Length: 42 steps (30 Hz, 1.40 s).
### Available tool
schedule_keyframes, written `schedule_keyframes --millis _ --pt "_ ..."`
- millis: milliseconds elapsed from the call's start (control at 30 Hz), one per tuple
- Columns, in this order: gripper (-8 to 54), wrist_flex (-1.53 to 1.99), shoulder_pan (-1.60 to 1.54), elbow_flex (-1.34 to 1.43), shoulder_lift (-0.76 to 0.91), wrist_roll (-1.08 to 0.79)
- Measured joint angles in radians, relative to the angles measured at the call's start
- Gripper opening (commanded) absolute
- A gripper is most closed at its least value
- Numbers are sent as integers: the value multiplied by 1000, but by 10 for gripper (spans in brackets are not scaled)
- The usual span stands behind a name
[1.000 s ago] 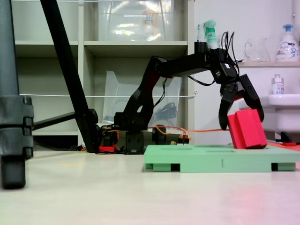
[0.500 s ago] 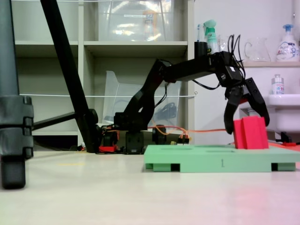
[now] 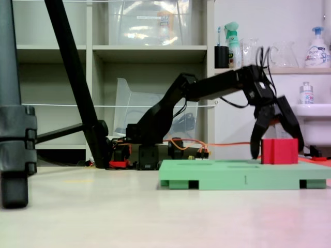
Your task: Put the cross columnar block into the corresponding hole
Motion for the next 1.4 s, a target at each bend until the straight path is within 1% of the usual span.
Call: schedule_keyframes --millis 100,167,400,433,533,567,600,733,800,867,933,967,1033,1067,1100,1133,1200,1300,1400 --pt "524 17 6 2 20 -49" --pt "524 49 6 2 69 -106" --pt "520 261 38 2 370 -373" --pt "520 288 55 2 410 -439" --pt "519 379 133 3 495 -769" --pt "519 391 158 14 523 -851" --pt "519 396 193 23 546 -899" --pt "519 399 383 25 584 -936" --pt "477 397 523 25 591 -1020" --pt "472 396 637 25 594 -1186" --pt "462 396 741 25 601 -1427" --pt "441 396 764 26 612 -1502" --pt "423 390 818 58 655 -1583" --pt "408 376 838 123 695 -1600" --pt "374 336 848 242 758 -1615" --pt "357 247 859 405 838 -1643" --pt "346 -81 884 739 1015 -1712" --pt "340 -445 908 939 1126 -1755" --pt "316 -818 910 1270 1243 -1894"
